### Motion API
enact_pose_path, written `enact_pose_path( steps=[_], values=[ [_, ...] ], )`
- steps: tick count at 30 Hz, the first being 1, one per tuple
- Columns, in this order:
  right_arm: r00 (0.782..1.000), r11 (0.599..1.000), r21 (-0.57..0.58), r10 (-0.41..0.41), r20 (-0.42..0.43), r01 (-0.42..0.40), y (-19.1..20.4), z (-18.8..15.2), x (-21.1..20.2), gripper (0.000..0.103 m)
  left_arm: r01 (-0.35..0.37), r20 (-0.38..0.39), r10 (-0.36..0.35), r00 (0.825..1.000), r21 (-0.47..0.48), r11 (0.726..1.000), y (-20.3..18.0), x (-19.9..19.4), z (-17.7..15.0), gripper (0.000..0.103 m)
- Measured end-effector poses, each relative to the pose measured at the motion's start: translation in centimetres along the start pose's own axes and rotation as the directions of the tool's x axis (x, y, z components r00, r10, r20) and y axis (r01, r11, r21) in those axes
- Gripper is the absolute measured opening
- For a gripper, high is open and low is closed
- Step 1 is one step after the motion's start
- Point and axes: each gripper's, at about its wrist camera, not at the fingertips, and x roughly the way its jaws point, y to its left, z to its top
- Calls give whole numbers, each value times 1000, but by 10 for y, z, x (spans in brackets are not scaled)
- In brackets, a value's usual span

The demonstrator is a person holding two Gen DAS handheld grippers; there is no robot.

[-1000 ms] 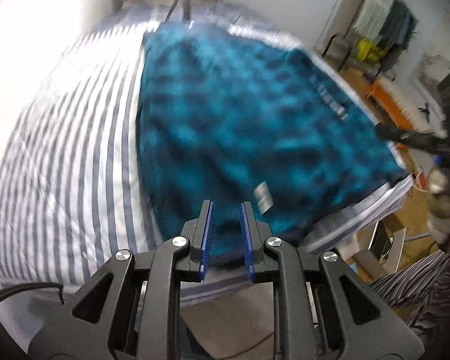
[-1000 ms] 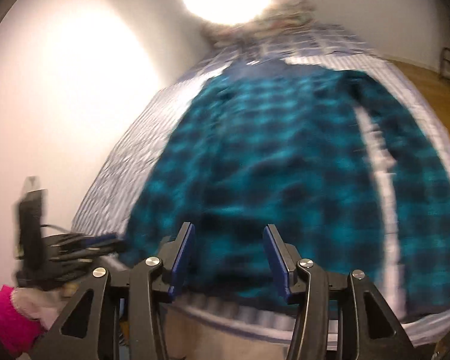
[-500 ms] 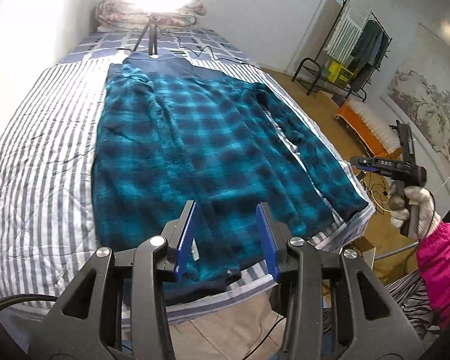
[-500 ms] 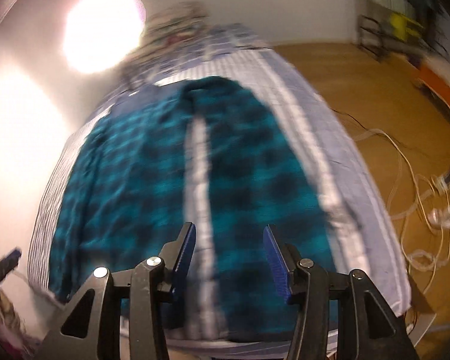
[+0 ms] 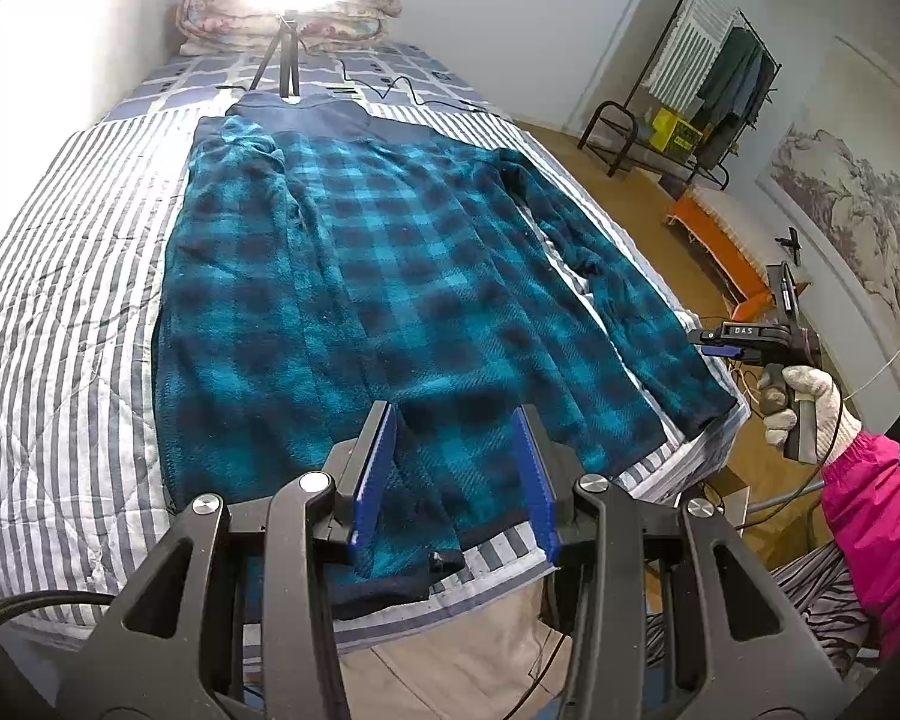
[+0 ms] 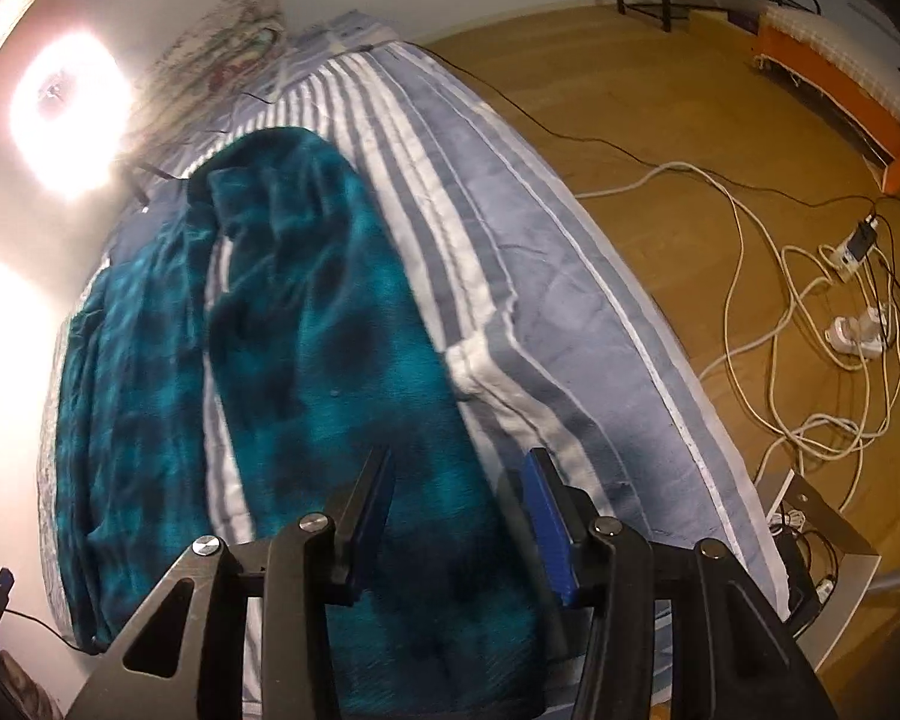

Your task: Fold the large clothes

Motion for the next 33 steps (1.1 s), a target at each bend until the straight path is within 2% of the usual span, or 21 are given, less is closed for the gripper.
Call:
enact_pose_path(
  steps=[3, 6, 8, 11, 18, 25, 29, 33],
  values=[
    [999, 1000, -9, -24, -24, 24, -2, -1, 9, 43, 0, -9, 0, 1000, 5, 1000, 0, 3, -1, 41],
    [999, 999, -33, -30, -38, 29, 1, -2, 13, 28, -2, -10, 2, 1000, 6, 1000, -1, 5, -1, 41],
    [999, 998, -53, -33, -40, 31, 6, -2, 11, 12, 0, -10, 0, 1000, 4, 1000, -1, 5, -1, 41],
    [998, 994, -92, -57, -26, 55, 15, -3, 4, 1, 0, -10, 0, 1000, 6, 1000, -1, 7, -2, 41],
    [999, 997, -71, 31, 31, -29, 23, -2, -25, 0, 2, -12, -2, 1000, 11, 1000, 0, 6, -3, 41],
    [988, 992, -15, 125, 88, -125, 34, 4, -49, 0, -2, -6, 2, 1000, 0, 1000, 7, 1, -6, 41],
    [979, 984, -79, 169, 116, -160, 68, 6, -63, 0, -3, -9, 3, 1000, -13, 1000, 12, -2, -9, 41],
    [967, 955, -214, 230, 106, -204, 132, -2, -71, 0, -5, -5, 5, 1000, -29, 1000, 16, -5, -9, 41]
  ],
)
